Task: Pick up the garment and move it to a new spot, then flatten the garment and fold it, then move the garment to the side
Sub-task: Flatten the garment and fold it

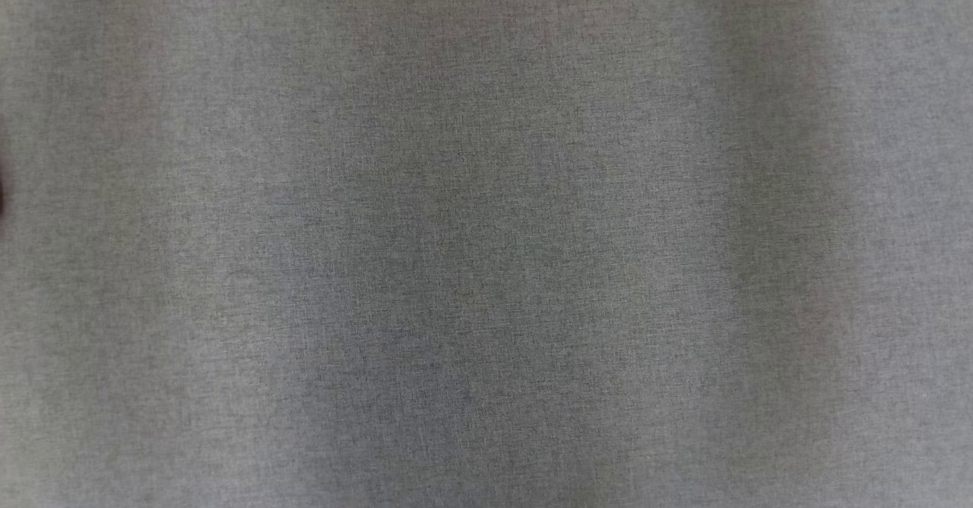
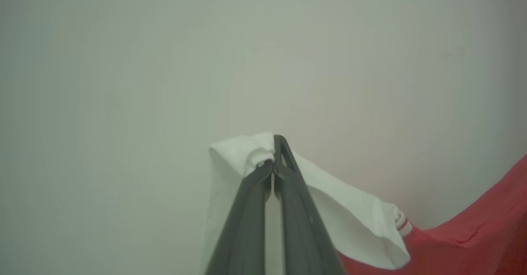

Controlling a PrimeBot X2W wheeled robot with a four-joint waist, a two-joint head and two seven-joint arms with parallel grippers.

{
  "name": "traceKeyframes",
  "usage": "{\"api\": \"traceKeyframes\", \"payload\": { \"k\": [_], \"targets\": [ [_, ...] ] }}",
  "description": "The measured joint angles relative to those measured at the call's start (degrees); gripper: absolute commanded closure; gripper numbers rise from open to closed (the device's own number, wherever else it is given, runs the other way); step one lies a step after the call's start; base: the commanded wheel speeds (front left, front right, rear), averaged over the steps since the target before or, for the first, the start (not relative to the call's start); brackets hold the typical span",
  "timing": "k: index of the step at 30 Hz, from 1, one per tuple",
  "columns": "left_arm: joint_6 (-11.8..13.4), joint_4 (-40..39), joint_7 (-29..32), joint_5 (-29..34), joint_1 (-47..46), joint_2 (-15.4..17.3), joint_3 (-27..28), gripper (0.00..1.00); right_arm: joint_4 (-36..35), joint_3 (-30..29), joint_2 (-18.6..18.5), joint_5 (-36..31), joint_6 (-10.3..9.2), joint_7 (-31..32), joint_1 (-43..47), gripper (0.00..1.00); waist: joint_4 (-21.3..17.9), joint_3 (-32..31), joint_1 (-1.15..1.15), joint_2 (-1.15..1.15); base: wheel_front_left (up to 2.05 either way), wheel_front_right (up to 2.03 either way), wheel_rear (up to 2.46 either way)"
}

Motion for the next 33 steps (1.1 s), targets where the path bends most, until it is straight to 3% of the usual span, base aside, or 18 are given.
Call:
{"api": "traceKeyframes", "payload": {
  "k": [20,33],
  "targets": [
    [0.0,9.4,-6.0,-8.1,-4.9,1.1,-10.5,1.0,5.0,7.6,-0.8,3.7,0.0,-2.5,-2.7,1.0,-0.2,0.4,-0.01,-0.01,0.0,0.0,0.0],
    [0.0,13.3,-8.6,-8.7,-9.4,1.0,-15.3,1.0,9.2,11.2,-2.7,3.5,0.0,-4.6,-7.0,1.0,-0.1,1.1,-0.01,-0.02,0.0,0.0,0.0]
  ]
}}
